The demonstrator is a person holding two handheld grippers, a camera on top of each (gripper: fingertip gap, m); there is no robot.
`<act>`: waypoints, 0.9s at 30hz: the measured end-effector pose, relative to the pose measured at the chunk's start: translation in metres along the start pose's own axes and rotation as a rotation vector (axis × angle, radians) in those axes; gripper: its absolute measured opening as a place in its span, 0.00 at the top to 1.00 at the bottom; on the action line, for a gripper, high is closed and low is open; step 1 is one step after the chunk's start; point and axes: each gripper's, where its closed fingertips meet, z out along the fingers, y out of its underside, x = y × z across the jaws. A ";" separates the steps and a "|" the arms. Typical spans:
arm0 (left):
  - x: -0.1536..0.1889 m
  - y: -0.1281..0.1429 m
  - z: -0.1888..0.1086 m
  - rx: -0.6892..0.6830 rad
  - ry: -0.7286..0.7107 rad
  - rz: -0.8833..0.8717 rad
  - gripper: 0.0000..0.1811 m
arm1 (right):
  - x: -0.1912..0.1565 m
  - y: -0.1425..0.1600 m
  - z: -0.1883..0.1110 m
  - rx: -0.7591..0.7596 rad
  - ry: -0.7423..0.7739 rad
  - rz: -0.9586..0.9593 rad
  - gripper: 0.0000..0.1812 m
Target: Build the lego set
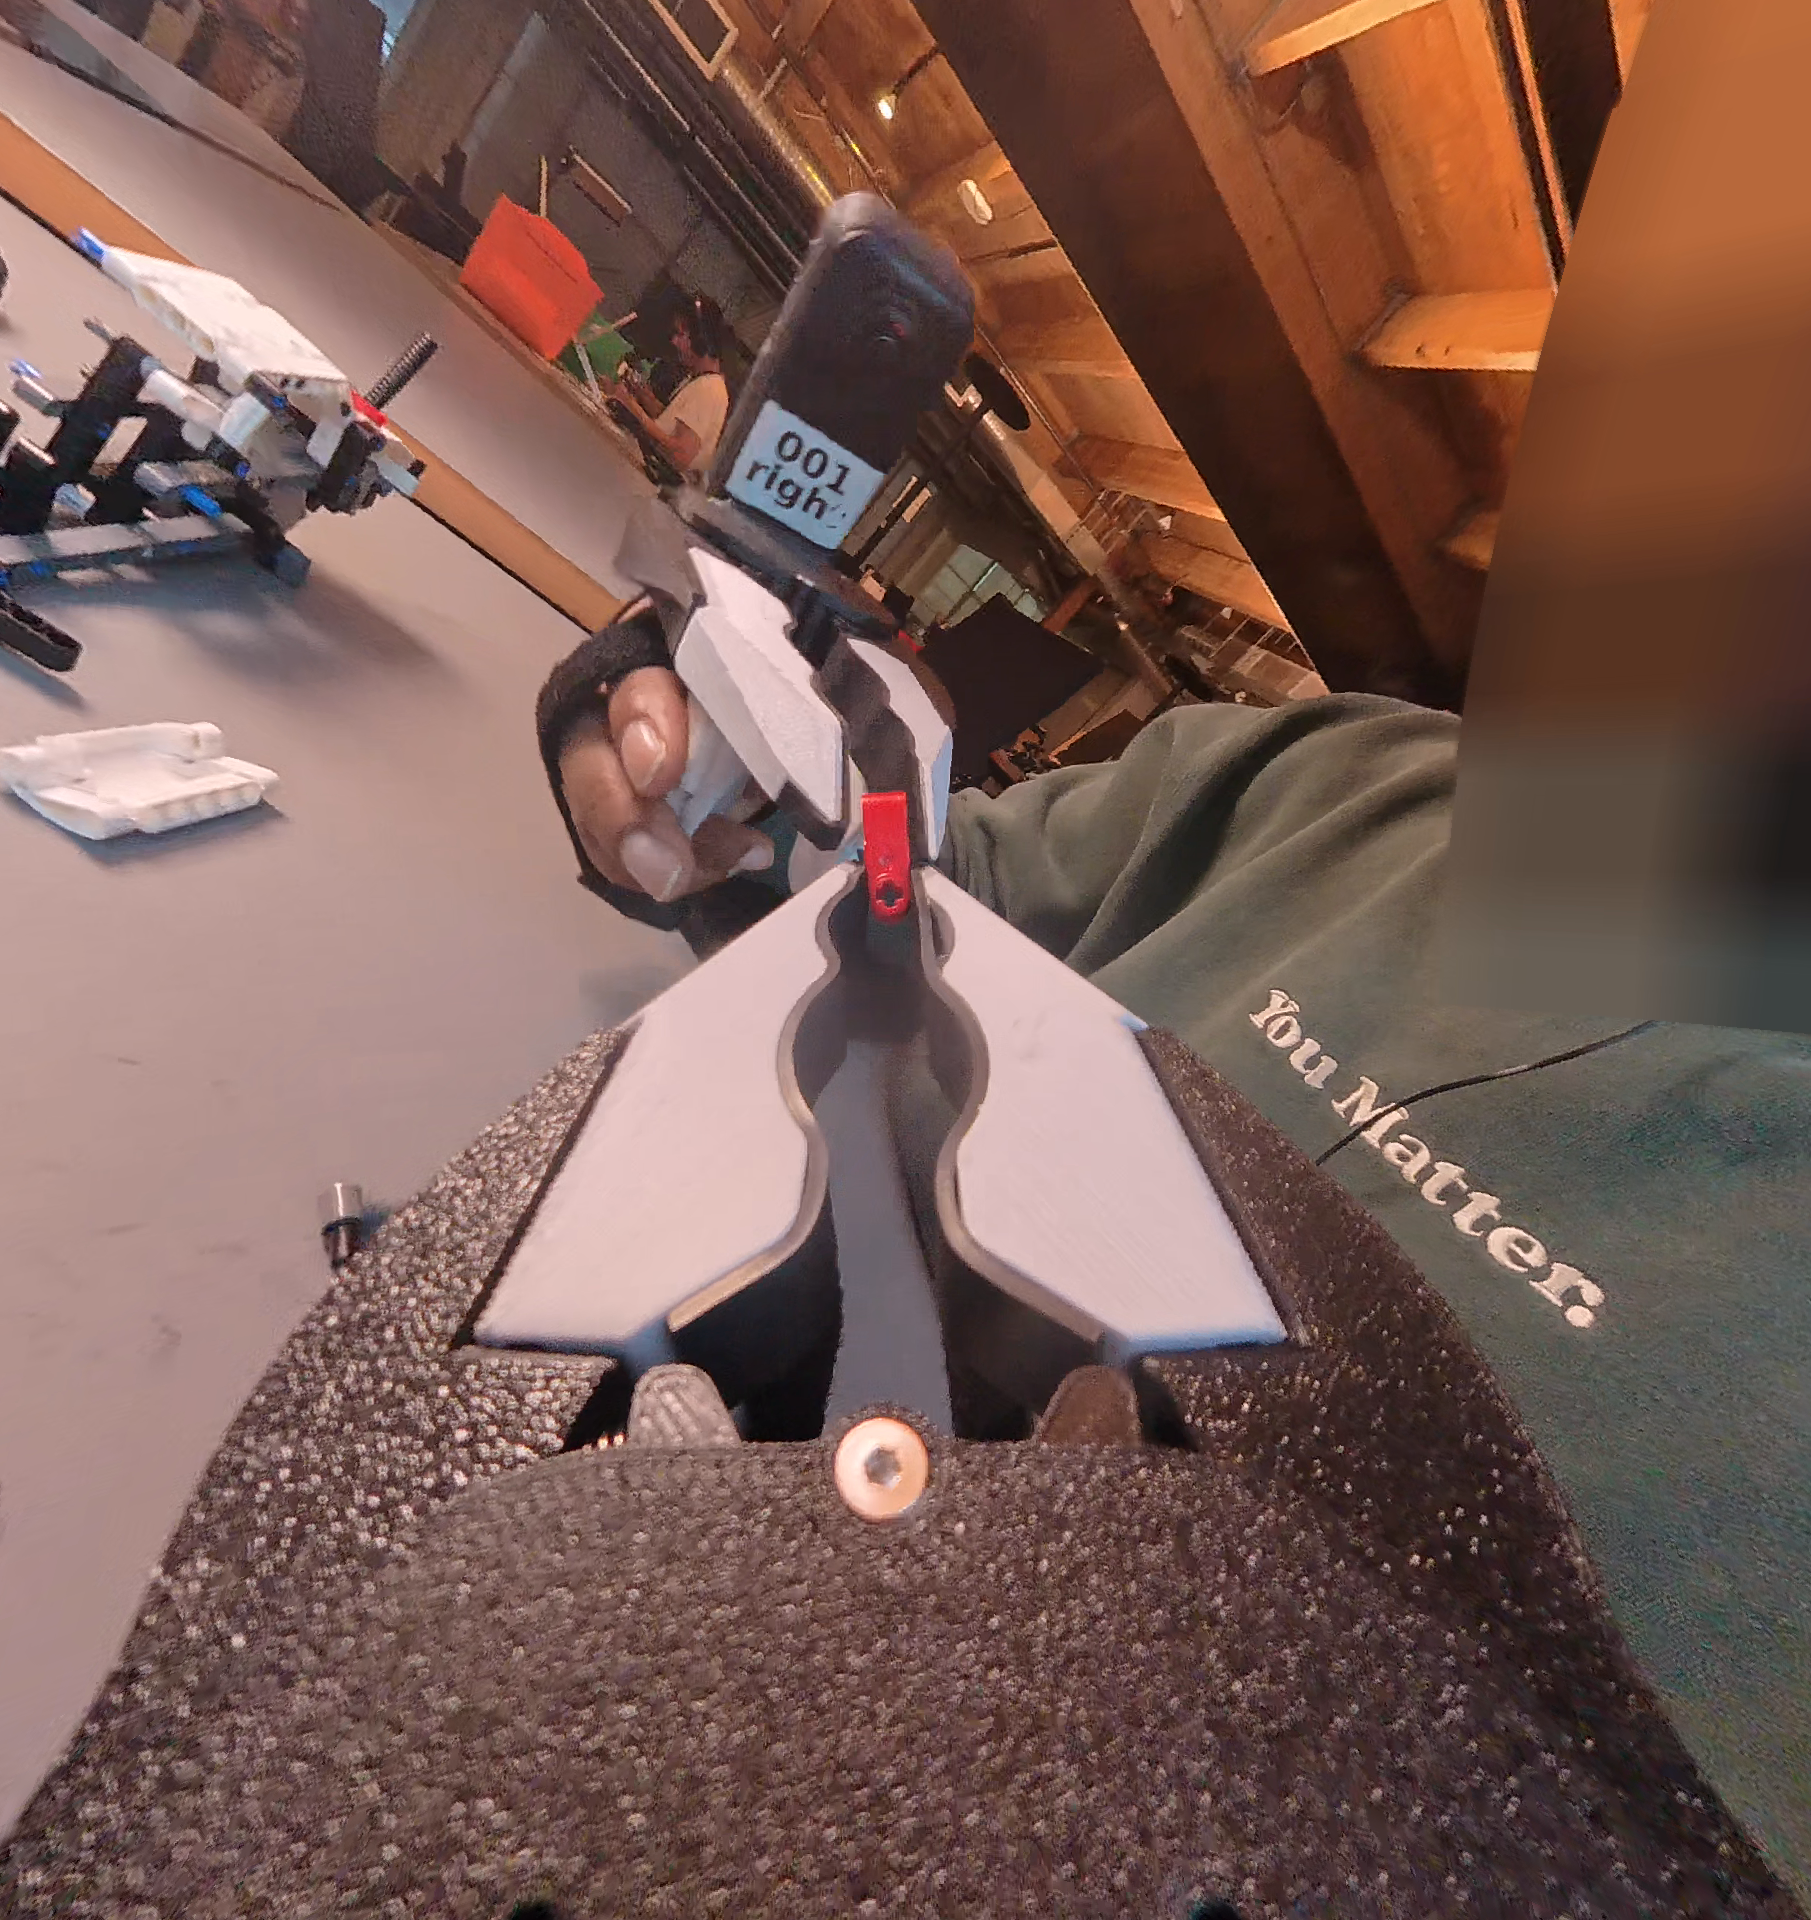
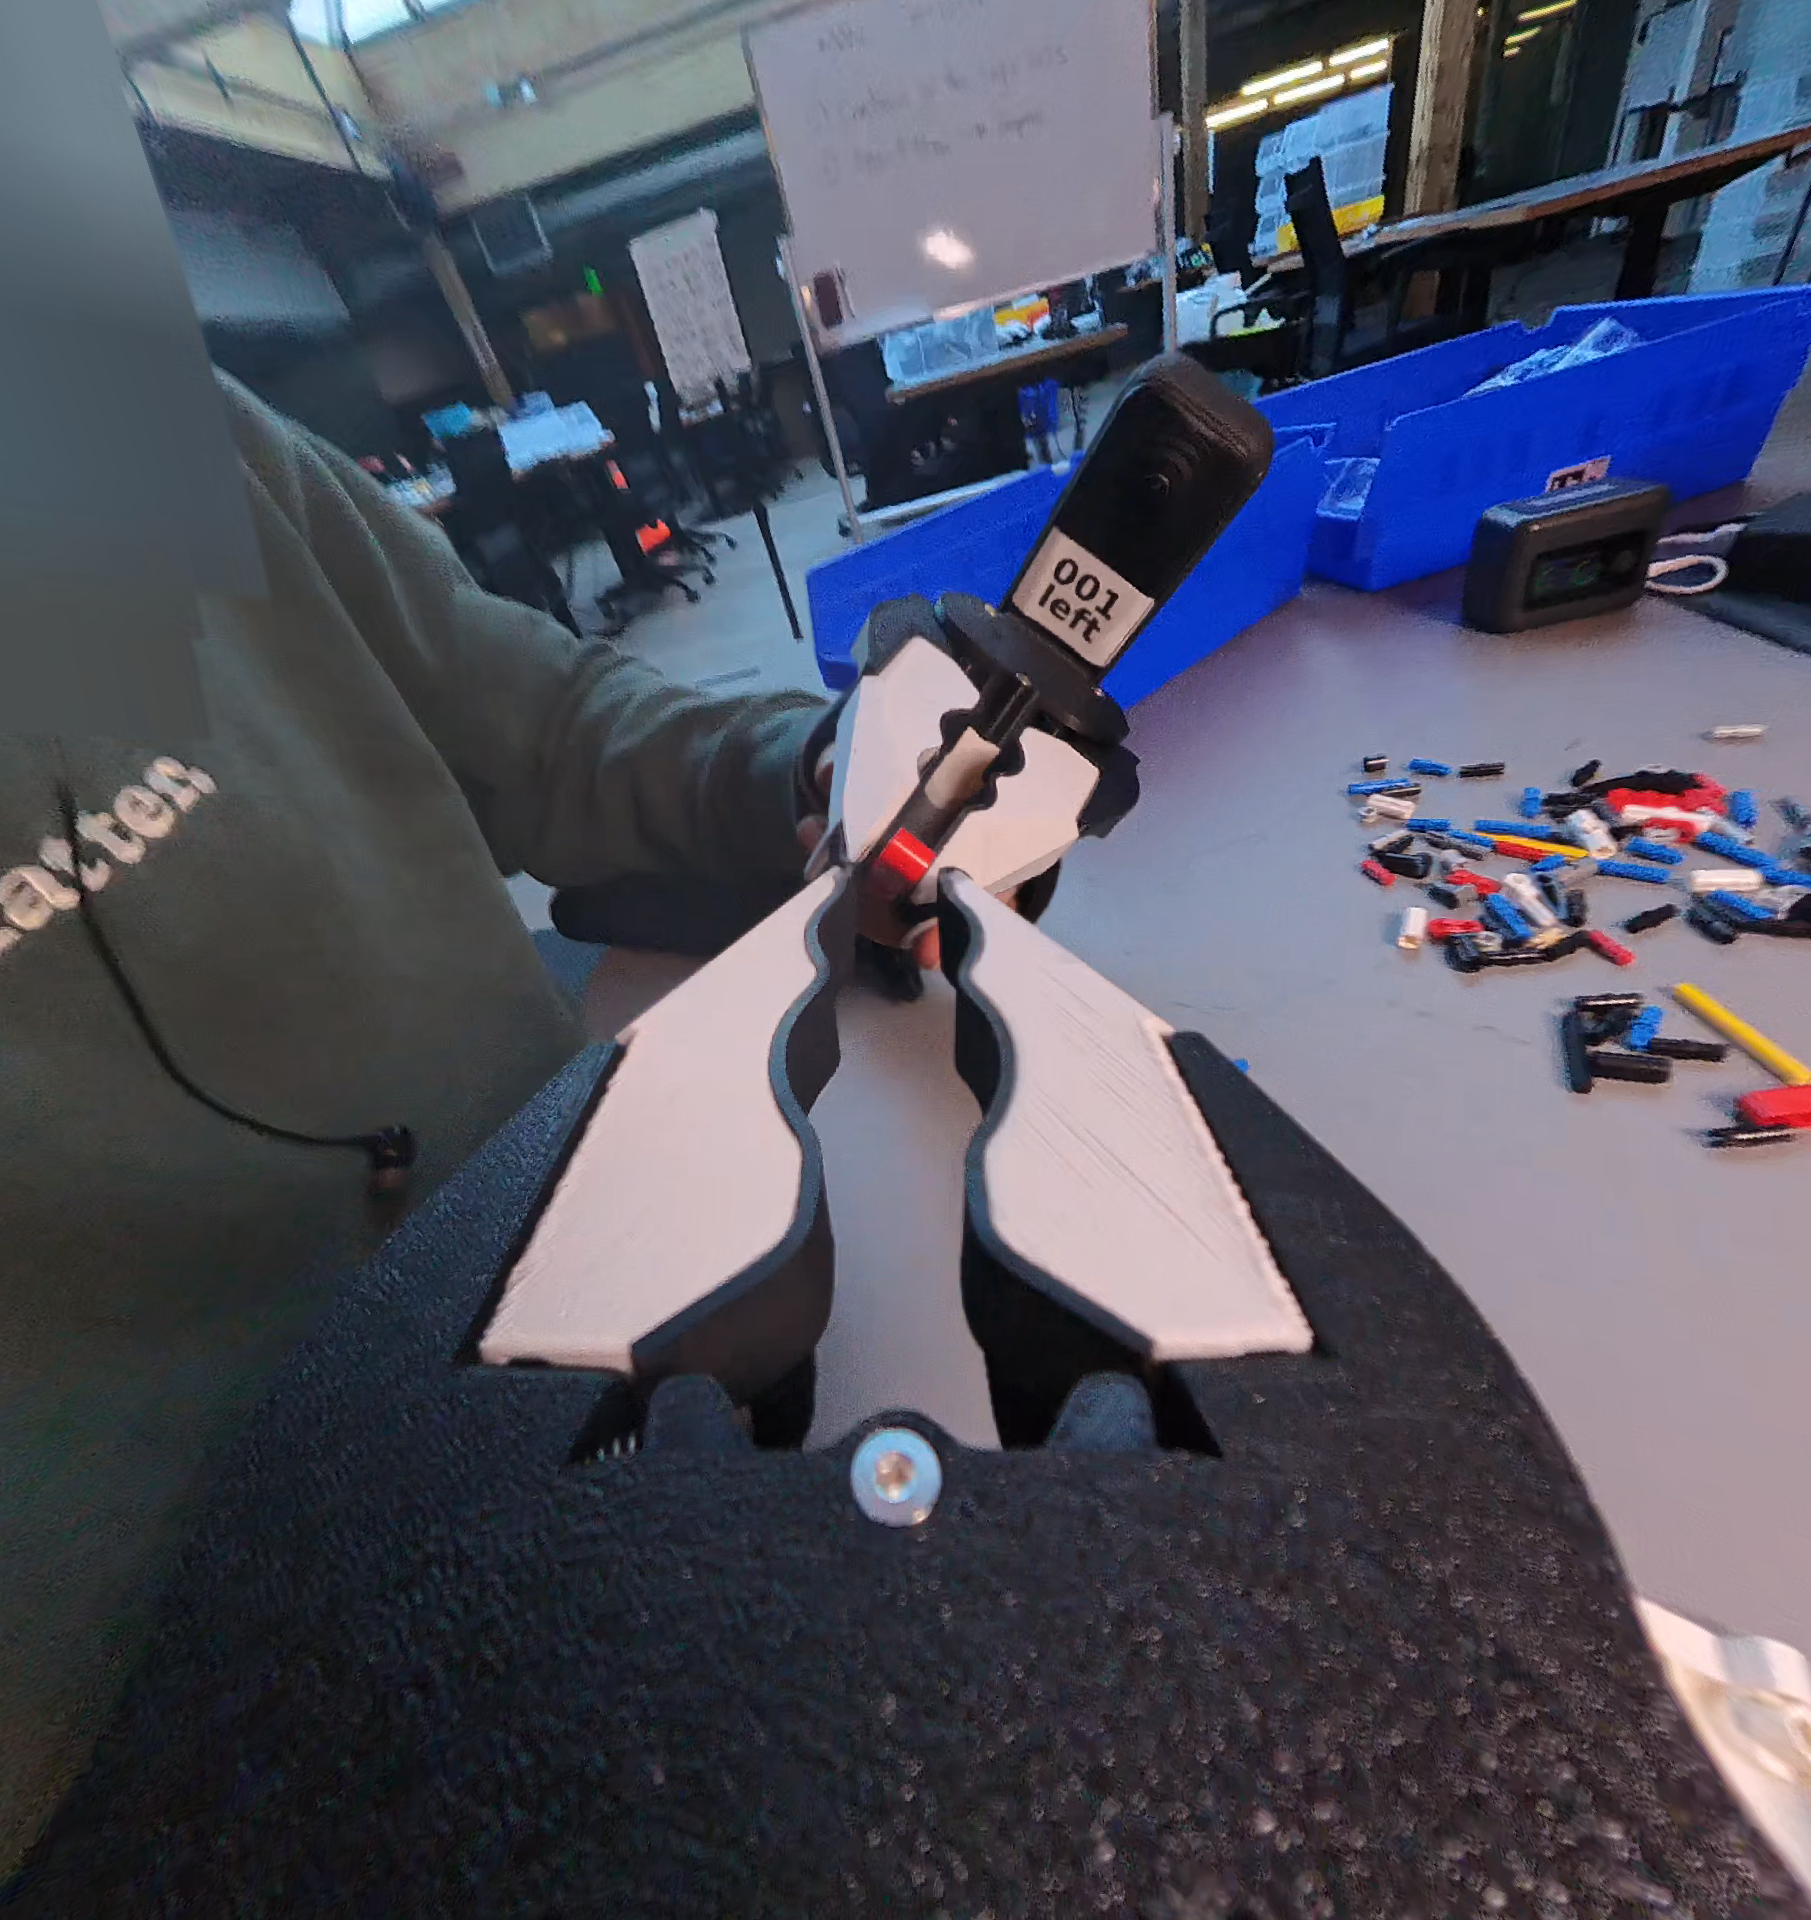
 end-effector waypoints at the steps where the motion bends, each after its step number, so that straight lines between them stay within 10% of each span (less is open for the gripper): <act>1: -0.002 0.003 0.000 -0.015 -0.004 -0.015 0.96 | 0.000 0.003 -0.001 -0.028 0.023 -0.064 0.92; 27: -0.013 0.009 0.001 -0.039 -0.044 -0.087 0.96 | 0.007 0.019 -0.002 -0.109 0.079 -0.129 0.97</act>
